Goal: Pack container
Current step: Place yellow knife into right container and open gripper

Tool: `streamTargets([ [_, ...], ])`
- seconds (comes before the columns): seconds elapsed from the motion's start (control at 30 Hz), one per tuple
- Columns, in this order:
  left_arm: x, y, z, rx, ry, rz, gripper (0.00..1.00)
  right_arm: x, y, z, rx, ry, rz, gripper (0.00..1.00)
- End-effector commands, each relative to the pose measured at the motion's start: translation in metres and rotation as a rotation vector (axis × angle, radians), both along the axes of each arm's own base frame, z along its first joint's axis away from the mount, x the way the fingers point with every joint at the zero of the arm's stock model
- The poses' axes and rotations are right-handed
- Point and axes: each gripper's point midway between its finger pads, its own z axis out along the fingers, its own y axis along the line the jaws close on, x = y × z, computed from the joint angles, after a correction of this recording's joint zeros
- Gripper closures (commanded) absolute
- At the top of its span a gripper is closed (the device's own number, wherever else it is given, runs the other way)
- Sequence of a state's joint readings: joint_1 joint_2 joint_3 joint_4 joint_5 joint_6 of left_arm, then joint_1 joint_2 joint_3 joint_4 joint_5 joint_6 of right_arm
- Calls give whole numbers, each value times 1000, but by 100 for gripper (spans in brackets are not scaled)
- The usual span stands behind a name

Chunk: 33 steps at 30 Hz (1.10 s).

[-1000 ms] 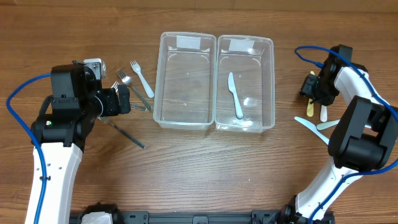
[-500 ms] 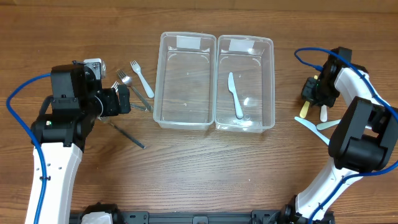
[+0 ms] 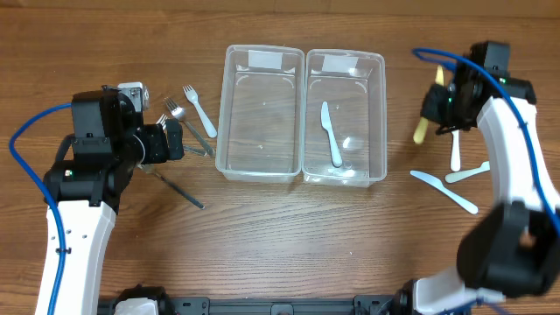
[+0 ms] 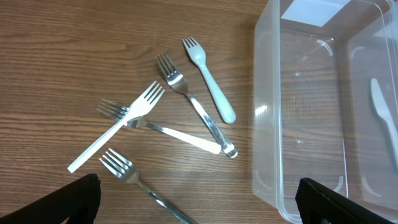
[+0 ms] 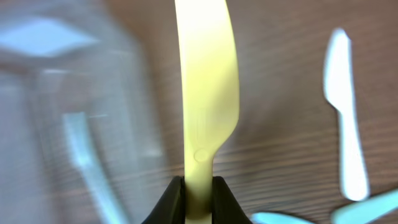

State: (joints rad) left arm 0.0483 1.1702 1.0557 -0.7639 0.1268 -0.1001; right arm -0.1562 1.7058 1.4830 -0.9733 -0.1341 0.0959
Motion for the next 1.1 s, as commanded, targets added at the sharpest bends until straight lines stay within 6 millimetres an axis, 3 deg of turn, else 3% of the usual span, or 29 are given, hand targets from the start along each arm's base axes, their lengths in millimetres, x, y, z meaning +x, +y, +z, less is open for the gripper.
streamTargets([
  [0.0, 5, 2, 8, 16, -20, -8, 0, -6, 65, 55, 43, -131, 150, 96],
  [0.1, 5, 2, 8, 16, -19, -8, 0, -16, 107, 56, 46, -121, 257, 96],
  [0.2, 5, 2, 8, 16, -20, -8, 0, -25, 139, 36, 23, -74, 338, 96],
  [0.4, 5, 2, 8, 16, -19, -8, 0, -31, 178, -46, 2, 29, 394, 96],
  [0.5, 5, 2, 8, 16, -19, -8, 0, -31, 180, -70, -3, 76, 401, 95],
  [0.53, 5, 2, 8, 16, -20, -8, 0, -30, 181, -71, -3, 76, 401, 82],
  [0.57, 5, 2, 8, 16, -20, -8, 0, -29, 181, -69, -5, 70, 405, 63],
  [0.6, 5, 2, 8, 16, -20, -8, 0, -26, 182, -63, -7, 53, 414, 51],
  [0.7, 5, 2, 8, 16, -19, -8, 0, -11, 176, -26, -40, -41, 421, 47],
  [0.83, 5, 2, 8, 16, -20, -8, 0, 17, 146, 50, -88, -226, 322, 38],
  [0.9, 5, 2, 8, 16, -19, -8, 0, 26, 125, 78, -112, -293, 262, 37],
  [0.97, 5, 2, 8, 16, -19, -8, 0, 34, 89, 101, -160, -342, 168, 34],
  [1.07, 5, 2, 8, 16, -20, -8, 0, 37, 34, 103, -224, -332, 34, 32],
])
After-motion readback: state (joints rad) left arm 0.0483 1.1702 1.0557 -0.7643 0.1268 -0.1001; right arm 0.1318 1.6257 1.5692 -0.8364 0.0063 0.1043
